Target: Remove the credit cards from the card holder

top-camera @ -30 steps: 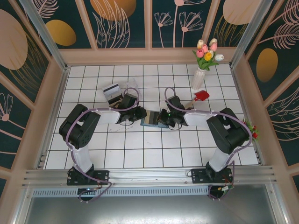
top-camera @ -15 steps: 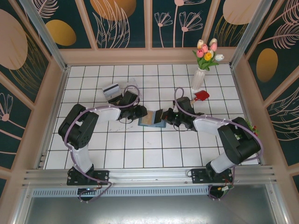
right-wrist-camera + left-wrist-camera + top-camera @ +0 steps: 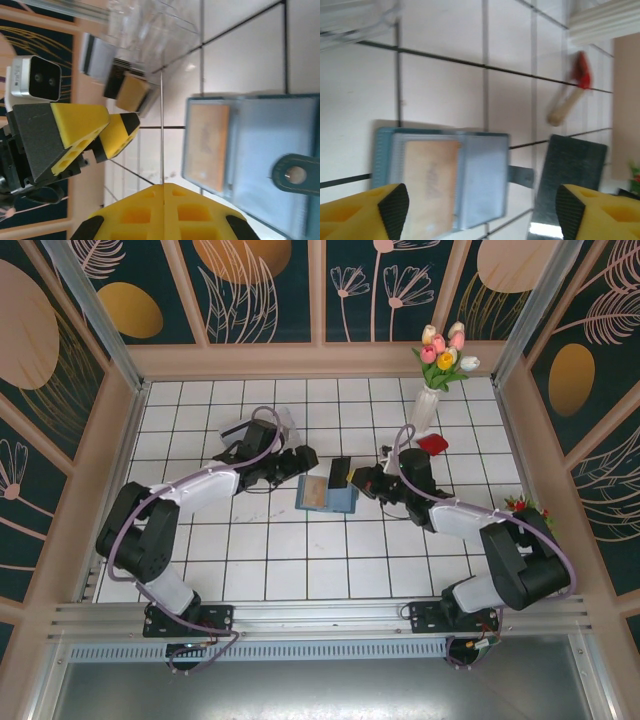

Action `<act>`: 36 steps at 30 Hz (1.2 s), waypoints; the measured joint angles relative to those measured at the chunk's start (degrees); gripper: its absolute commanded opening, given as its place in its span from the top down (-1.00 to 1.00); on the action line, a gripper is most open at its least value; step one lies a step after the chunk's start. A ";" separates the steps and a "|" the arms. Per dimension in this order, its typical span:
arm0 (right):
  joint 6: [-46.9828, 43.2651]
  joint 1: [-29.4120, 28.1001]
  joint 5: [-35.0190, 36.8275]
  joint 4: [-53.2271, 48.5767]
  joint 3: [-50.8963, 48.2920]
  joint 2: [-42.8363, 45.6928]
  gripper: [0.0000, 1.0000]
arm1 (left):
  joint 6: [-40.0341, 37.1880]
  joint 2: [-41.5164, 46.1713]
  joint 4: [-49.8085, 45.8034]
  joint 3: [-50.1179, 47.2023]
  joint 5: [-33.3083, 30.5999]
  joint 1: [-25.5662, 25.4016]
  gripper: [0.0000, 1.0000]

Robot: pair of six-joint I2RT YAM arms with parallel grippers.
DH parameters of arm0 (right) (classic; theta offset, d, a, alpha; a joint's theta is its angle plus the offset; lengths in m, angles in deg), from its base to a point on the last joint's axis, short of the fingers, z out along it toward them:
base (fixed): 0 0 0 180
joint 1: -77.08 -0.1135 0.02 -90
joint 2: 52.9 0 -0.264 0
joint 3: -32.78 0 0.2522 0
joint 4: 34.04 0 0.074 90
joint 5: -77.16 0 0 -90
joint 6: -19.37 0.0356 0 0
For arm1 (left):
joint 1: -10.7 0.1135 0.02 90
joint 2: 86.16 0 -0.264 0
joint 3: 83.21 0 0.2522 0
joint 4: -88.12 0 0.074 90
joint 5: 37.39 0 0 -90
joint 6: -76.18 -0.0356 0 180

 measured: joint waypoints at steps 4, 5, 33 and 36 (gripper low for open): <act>4.31 0.63 -2.60 8.22 -0.26 0.39 1.00 | 4.13 3.93 7.54 -2.93 5.64 0.00 -0.69; 5.11 0.68 -2.95 9.90 -0.28 0.39 1.00 | 5.20 4.50 9.35 -3.69 6.84 0.00 -0.69; 17.14 1.03 -7.52 25.24 -0.37 0.48 0.32 | 19.52 4.98 41.55 -11.23 19.93 -0.04 1.00; 14.32 1.84 -6.84 18.80 -0.33 1.86 -0.19 | 11.63 5.18 31.61 -7.63 17.31 0.15 1.00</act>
